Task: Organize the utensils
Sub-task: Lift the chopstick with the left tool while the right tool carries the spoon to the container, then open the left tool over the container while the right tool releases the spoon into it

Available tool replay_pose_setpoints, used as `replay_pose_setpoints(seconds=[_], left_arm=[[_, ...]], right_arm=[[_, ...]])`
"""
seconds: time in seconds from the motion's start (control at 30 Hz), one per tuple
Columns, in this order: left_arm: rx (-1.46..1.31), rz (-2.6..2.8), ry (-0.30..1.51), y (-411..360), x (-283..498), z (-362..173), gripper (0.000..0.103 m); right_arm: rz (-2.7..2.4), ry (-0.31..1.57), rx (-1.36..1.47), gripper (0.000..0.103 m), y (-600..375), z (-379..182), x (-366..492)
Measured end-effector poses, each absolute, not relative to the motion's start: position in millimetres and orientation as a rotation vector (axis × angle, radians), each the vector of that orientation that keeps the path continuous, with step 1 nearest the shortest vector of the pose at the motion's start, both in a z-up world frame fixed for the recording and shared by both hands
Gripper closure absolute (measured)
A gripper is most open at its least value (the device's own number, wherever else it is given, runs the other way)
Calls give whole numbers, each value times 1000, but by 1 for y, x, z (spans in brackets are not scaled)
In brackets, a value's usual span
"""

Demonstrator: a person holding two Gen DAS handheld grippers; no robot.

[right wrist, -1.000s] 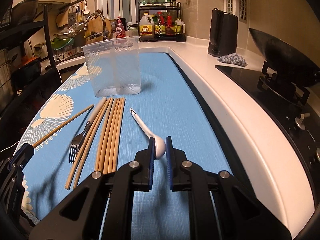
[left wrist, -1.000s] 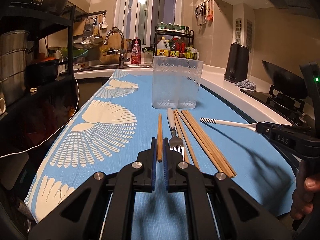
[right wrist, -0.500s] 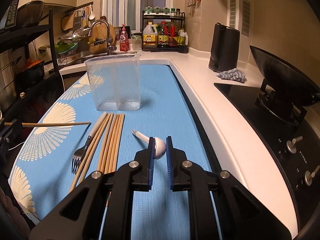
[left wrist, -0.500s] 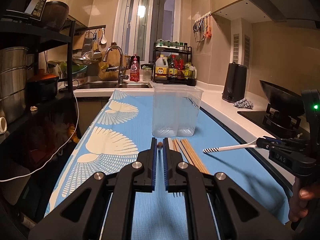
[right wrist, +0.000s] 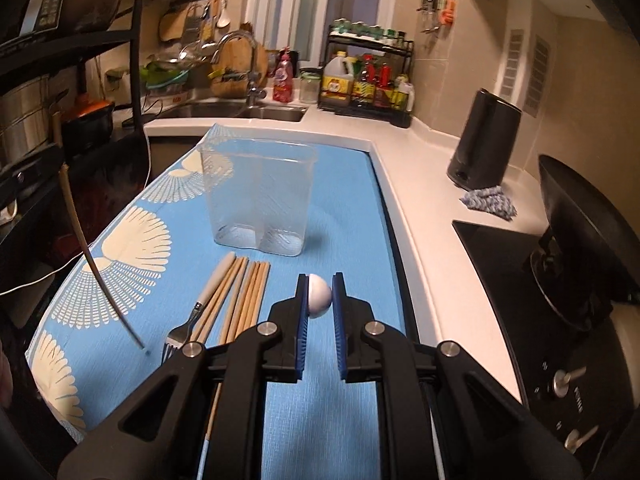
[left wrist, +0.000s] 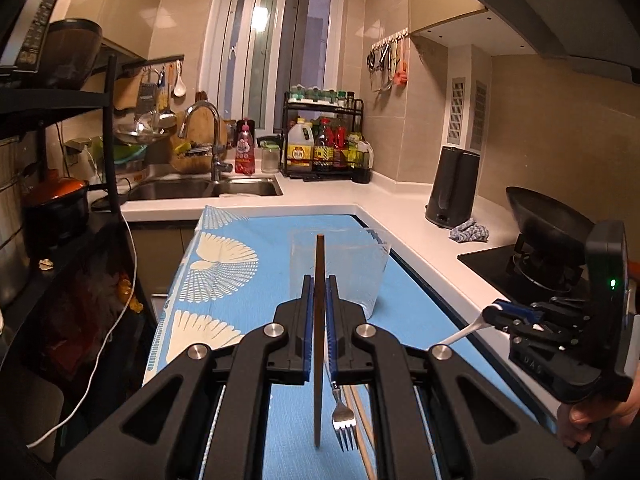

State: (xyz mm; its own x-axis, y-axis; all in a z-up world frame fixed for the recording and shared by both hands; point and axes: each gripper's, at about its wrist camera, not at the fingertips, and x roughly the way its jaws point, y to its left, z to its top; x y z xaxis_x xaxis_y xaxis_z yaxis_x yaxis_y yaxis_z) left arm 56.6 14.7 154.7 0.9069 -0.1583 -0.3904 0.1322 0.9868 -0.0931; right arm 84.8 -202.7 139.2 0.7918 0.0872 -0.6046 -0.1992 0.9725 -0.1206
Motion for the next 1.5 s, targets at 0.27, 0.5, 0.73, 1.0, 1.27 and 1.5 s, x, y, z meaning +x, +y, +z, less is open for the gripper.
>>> replay_pose_setpoints(seconds=[0.27, 0.5, 0.73, 1.0, 1.27, 1.5], left_arm=[[-102, -184, 482, 23, 88, 163, 97], [-111, -195, 491, 25, 116, 189, 97], [-111, -199, 464, 26, 152, 242, 97], [-149, -204, 417, 25, 197, 285, 97], [-109, -166, 435, 12, 240, 260, 97], [-104, -160, 560, 5, 269, 197, 97]], right_arm=[[219, 690, -229, 92, -188, 174, 106], [251, 670, -216, 92, -183, 216, 132], [262, 592, -208, 92, -173, 277, 162], [251, 528, -195, 92, -160, 321, 211], [236, 598, -194, 92, -156, 278, 256], [246, 679, -190, 92, -153, 220, 277]])
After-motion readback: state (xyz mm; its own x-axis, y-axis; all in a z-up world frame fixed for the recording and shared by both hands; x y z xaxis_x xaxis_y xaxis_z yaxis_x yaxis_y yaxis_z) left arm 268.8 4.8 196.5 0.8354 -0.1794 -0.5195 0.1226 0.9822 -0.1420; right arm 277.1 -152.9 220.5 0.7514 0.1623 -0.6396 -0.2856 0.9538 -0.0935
